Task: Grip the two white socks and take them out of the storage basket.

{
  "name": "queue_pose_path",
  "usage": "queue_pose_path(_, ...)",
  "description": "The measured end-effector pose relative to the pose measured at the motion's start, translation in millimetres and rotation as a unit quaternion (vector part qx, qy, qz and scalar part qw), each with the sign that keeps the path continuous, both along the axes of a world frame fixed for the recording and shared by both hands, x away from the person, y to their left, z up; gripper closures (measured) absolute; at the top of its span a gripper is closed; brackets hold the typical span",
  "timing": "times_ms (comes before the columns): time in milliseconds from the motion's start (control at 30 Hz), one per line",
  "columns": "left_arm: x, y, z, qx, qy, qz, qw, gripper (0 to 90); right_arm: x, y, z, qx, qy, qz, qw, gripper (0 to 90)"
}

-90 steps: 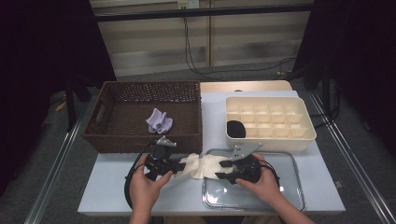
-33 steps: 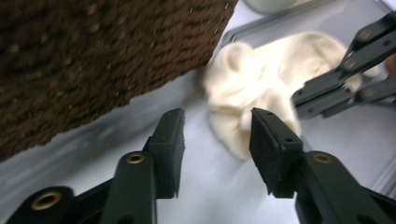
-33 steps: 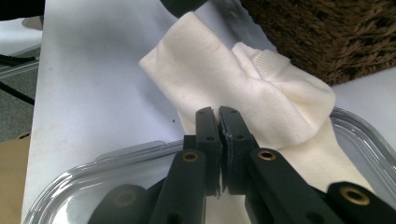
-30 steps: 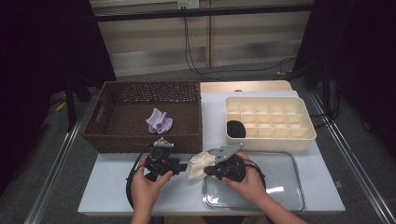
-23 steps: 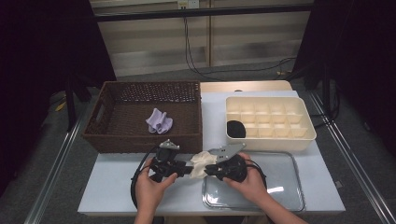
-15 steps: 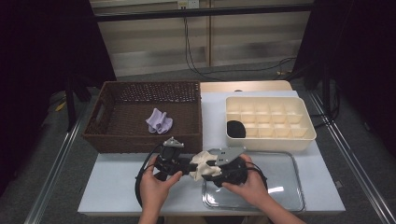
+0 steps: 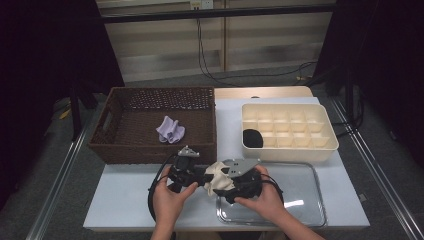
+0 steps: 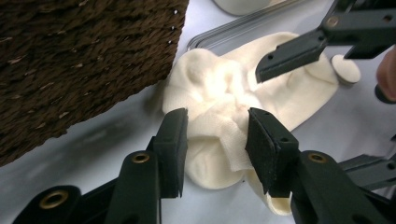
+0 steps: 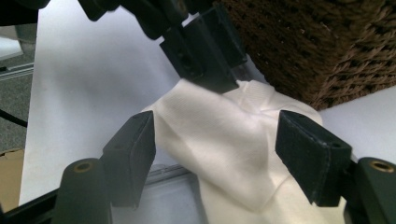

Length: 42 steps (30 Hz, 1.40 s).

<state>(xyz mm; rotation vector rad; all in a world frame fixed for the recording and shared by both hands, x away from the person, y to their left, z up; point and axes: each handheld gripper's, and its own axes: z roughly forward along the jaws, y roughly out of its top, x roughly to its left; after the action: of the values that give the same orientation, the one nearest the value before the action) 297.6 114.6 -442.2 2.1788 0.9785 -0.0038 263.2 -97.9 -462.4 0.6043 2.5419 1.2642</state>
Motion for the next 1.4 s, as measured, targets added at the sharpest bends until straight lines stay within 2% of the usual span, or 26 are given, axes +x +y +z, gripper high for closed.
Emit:
queue_pose_path(167, 1.6, 10.3, -1.2, 0.002, -0.006, 0.021, 0.9998, 57.2, 1.7, 5.8, 7.5, 0.001, -0.009, 0.015, 0.9998, 29.9)
queue_pose_path(267, 2.0, 14.3, -1.3, 0.0, -0.007, 0.026, 0.9996, 55.6, 2.0, 9.4, 7.8, -0.005, -0.012, 0.022, 0.9997, 32.8)
queue_pose_path(333, 2.1, 17.0, -1.4, 0.003, -0.01, 0.032, 0.9994, 54.4, 2.7, 14.2, 5.4, -0.015, -0.01, 0.032, 0.9993, 38.9)
queue_pose_path(367, 2.1, 17.7, -2.1, 0.0, -0.012, 0.035, 0.9993, 53.1, 3.3, 16.1, 3.3, -0.017, -0.006, 0.037, 0.9992, 43.1)
queue_pose_path(400, 2.0, 18.2, -2.5, -0.001, -0.014, 0.038, 0.9992, 51.7, 3.9, 17.3, 1.0, -0.019, -0.003, 0.044, 0.9988, 51.2)
queue_pose_path(433, 1.9, 18.8, -2.5, 0.0, -0.01, 0.038, 0.9992, 50.9, 4.7, 17.4, -3.1, -0.026, 0.003, 0.055, 0.9981, 72.1)
queue_pose_path(467, 1.8, 18.9, -3.1, -0.002, -0.011, 0.039, 0.9992, 50.9, 4.7, 17.4, -3.1, -0.026, 0.003, 0.055, 0.9981, 72.1)
queue_pose_path(533, 2.8, 21.0, -4.6, 0.004, -0.013, 0.039, 0.9991, 50.7, 5.9, 13.5, -3.2, -0.018, 0.017, 0.069, 0.9973, 88.9)
queue_pose_path(600, 3.2, 21.5, -5.1, 0.004, -0.014, 0.04, 0.9991, 50.2, 6.5, 11.2, -0.7, -0.014, 0.025, 0.068, 0.9972, 90.0)
queue_pose_path(767, 3.0, 20.4, -6.4, 0.002, -0.013, 0.045, 0.9989, 50.0, 6.8, 8.3, 4.2, -0.015, 0.025, 0.072, 0.997, 90.0)
queue_pose_path(800, 3.3, 20.9, -7.3, 0.004, -0.014, 0.044, 0.9989, 49.5, 6.0, 6.5, 5.2, -0.01, 0.032, 0.068, 0.9971, 90.0)
queue_pose_path(1000, 4.2, 22.7, -9.5, 0.008, -0.012, 0.044, 0.9989, 48.0, 6.3, -2.1, 9.1, 0.006, 0.036, 0.063, 0.9973, 90.0)
queue_pose_path(1067, 4.7, 23.3, -10.0, 0.003, -0.007, 0.041, 0.9991, 47.9, 7.6, -6.1, 11.4, 0.011, 0.036, 0.06, 0.9975, 90.0)
queue_pose_path(1133, 4.0, 21.5, -10.3, 0.004, -0.012, 0.044, 0.999, 47.9, 10.3, -12.2, 14.1, 0.019, 0.039, 0.053, 0.9976, 90.0)
queue_pose_path(1233, 4.2, 20.6, -9.4, 0.007, -0.015, 0.034, 0.9993, 47.7, 12.4, -16.7, 14.9, 0.025, 0.044, 0.044, 0.9978, 90.0)
queue_pose_path(1300, 3.9, 18.7, -9.3, 0.009, -0.017, 0.028, 0.9994, 47.1, 16.7, -24.3, 14.2, 0.041, 0.052, 0.033, 0.9973, 90.0)
queue_pose_path(1400, 3.6, 14.6, -10.4, 0.011, -0.02, 0.017, 0.9996, 46.5, 19.0, -28.2, 13.5, 0.048, 0.056, 0.027, 0.9969, 90.0)
